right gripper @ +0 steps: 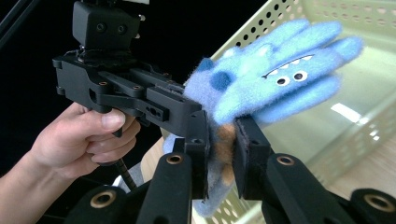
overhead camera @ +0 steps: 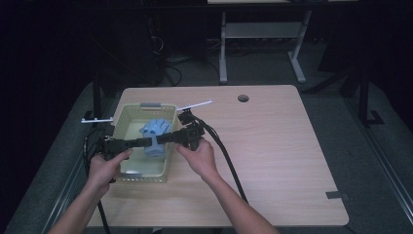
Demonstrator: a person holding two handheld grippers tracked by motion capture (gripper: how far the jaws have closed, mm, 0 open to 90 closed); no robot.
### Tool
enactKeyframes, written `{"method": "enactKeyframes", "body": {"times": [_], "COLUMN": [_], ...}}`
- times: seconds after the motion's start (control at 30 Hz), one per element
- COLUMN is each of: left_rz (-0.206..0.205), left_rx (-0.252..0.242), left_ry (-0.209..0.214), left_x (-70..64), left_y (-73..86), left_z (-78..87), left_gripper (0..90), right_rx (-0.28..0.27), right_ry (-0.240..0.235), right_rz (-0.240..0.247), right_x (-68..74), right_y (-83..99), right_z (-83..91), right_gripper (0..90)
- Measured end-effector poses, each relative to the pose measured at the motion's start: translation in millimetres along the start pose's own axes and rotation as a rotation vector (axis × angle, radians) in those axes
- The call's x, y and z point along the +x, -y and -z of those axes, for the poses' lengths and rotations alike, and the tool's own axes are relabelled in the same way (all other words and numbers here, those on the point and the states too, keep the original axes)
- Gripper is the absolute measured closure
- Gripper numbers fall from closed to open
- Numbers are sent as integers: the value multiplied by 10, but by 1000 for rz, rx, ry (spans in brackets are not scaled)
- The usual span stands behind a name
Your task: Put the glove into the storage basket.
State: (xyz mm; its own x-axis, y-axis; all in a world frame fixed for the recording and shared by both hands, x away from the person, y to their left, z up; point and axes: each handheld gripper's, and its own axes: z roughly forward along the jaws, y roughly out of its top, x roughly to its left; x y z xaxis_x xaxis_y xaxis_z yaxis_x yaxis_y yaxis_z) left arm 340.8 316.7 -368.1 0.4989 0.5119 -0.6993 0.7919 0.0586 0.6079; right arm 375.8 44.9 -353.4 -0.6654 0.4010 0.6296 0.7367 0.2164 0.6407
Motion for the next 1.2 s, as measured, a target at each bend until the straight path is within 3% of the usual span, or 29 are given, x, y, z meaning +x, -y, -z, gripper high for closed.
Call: {"method": "enactKeyframes", "body": {"times": [0.53,1.2], "left_rz": [25,69], "left_rx": [15,50], "left_ry": [-27,-60], "left_x": [210,401], "left_y": [3,-17], "left_z": [141,202], "left_gripper": [794,796], "right_rx": [18,38], "right_ry": [-20,-42], "right_rz": [-16,-67], "right_x": [-58,-198], "right_y": [-30,-22], "right_z": [-309,-554], "right_gripper": [772,756]}}
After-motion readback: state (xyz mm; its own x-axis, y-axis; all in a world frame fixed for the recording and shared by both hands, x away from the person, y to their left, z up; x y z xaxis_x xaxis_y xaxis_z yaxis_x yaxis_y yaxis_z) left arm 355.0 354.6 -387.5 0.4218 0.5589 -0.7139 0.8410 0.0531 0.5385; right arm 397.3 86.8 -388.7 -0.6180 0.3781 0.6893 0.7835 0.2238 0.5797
